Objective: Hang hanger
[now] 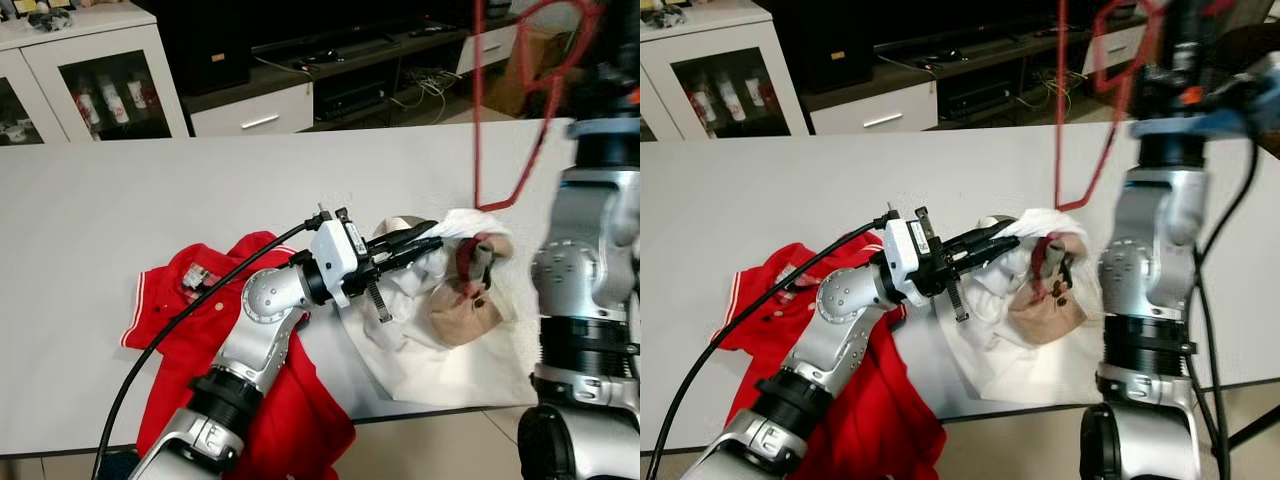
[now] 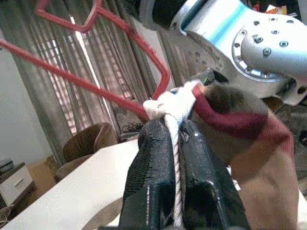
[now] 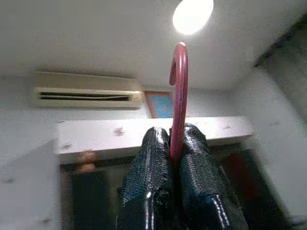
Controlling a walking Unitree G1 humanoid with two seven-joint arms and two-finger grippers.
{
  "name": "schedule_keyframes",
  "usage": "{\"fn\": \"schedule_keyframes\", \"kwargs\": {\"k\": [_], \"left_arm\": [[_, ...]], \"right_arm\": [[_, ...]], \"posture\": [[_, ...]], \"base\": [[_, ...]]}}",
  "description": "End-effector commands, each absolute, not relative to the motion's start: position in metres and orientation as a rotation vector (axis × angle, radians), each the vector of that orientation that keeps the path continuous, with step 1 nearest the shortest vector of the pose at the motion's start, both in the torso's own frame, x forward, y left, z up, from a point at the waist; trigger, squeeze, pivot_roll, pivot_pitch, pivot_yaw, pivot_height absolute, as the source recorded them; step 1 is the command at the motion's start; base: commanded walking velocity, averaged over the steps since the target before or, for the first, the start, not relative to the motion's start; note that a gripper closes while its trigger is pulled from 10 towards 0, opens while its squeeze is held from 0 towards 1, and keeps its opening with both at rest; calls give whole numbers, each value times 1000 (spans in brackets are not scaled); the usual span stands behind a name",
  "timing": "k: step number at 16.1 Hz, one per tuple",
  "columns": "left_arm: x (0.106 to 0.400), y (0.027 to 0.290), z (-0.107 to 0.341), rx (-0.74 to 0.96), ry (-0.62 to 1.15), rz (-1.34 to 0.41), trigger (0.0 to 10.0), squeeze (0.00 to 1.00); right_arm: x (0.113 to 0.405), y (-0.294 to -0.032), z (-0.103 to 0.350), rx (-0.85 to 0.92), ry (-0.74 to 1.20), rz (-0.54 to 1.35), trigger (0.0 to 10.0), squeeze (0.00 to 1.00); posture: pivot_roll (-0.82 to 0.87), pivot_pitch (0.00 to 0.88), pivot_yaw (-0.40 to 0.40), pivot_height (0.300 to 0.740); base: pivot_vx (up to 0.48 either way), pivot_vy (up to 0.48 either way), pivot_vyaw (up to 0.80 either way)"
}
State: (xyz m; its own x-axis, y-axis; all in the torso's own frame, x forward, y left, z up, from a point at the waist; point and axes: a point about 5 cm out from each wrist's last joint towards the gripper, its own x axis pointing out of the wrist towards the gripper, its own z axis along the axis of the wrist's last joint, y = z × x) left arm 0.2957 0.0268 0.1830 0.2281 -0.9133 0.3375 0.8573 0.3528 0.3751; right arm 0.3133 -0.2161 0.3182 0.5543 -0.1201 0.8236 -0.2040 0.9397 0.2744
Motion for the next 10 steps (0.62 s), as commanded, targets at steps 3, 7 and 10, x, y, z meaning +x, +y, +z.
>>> {"fn": "schedule_keyframes", "kwargs": {"k": [3,7,10], "left_arm": [[302,41,186,126,-552,-1181,0,0],[300,39,200,67,-609,-1178,0,0],[296,35,215,19,-667,-1188,0,0]], "right_arm": [[298,-231,326,179,-1062,-110,0,0],[286,-197,332,-86,-1157,-109,0,0],[285,-171,326,-241,-1202,-75,0,0]], "posture": [[11,0,62,740],[19,0,66,740],[25,1,62,740]], "base": [[0,0,0],[0,0,0],[0,0,0]]}}
